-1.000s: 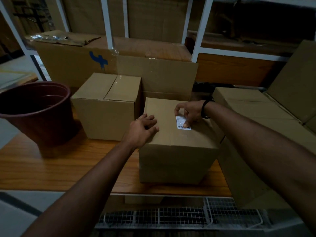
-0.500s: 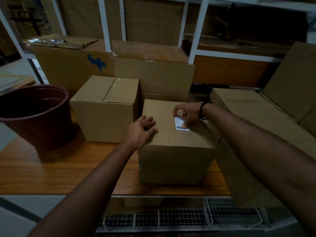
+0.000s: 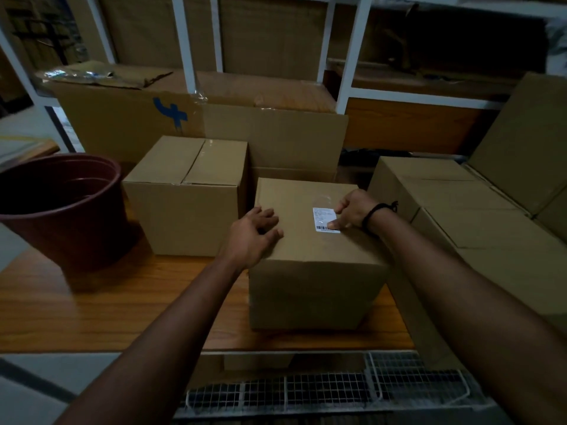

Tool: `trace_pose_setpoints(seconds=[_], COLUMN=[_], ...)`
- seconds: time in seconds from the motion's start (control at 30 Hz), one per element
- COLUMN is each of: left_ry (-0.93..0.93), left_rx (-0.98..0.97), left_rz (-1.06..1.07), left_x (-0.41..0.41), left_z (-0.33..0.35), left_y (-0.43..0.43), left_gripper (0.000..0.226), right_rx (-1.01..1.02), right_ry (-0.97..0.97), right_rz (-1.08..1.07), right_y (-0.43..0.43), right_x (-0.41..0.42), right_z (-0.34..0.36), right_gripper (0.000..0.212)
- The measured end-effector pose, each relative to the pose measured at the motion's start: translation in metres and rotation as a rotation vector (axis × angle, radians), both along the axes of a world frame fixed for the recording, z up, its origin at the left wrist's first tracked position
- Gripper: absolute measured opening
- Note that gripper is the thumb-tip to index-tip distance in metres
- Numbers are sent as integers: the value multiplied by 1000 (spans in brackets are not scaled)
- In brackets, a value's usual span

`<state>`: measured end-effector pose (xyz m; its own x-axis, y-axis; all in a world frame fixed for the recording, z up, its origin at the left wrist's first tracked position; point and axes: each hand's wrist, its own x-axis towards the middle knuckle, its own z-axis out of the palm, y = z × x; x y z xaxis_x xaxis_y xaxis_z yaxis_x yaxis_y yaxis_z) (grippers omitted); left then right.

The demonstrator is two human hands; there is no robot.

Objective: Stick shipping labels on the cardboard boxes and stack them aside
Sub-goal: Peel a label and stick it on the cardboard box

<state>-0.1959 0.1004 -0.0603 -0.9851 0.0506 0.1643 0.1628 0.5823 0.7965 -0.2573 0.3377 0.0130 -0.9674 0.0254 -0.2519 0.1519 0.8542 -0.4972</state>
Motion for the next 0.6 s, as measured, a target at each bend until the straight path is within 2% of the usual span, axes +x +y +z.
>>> trace_pose_setpoints(seconds=[0.2,0.37,0.5,0.6], left_ry=[5,6,-7,-7], left_rx=[-13,0,13,16], left_rz=[6,-3,-13,-13], left_x=[-3,-1,-1,-1], left_z=[-2,1,0,-1], left_y=[0,1,0,-1], left_gripper=[44,42,42,43], right_rx=[-67,24,187,165], right_ry=[12,4,-9,-73], right_rz=[1,2,47,36], right_y=[-1,-6,-12,-12], right_x=[0,-4,-8,-11], right_z=[1,0,6,12], right_gripper=[29,47,50,57])
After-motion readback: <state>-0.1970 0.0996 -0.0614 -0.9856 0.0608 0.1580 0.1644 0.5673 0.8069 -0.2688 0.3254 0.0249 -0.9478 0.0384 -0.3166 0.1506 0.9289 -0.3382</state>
